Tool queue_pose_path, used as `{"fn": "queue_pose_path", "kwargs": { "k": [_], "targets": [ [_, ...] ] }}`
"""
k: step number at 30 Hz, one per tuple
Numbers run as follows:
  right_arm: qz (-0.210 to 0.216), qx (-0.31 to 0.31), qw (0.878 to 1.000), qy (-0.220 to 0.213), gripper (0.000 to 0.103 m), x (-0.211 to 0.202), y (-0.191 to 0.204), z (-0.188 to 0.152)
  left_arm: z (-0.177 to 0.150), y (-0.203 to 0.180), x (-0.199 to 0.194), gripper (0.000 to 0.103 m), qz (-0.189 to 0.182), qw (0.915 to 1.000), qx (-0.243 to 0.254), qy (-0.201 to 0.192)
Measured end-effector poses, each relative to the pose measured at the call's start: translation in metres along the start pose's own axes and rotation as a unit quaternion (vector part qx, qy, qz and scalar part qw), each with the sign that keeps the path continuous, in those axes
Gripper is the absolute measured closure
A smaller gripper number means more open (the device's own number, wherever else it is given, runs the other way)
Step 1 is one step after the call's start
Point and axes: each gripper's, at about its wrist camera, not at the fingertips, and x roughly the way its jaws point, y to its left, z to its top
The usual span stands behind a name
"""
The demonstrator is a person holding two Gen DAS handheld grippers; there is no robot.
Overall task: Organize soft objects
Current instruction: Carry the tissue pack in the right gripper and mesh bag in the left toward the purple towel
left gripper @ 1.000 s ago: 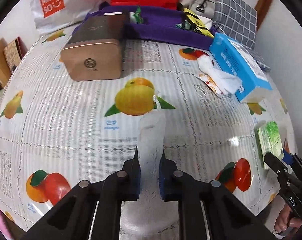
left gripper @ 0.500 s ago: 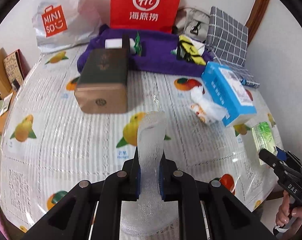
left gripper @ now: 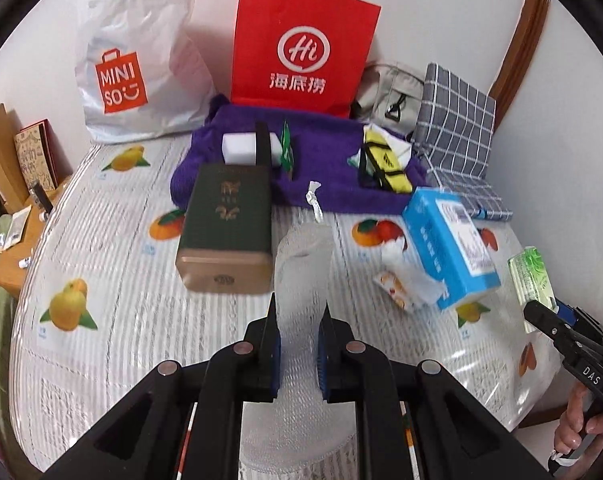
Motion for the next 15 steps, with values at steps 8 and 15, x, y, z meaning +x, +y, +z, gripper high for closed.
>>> {"fn": "queue_pose_path", "kwargs": {
  "k": [8,15],
  "targets": [
    [-0.010,-0.010,1.000,-0.014,0.052,-0.002,0.003,0.025,0.023,0.004,-0.001,0.090,0.001,0.9999,-0.006,-0.014],
    [-0.012,-0.005,1.000,-0.027,0.052,0.008,0.002,0.039,0.038,0.007,0.002,0.090,0.005,0.9998,-0.006,-0.020]
  ]
}}
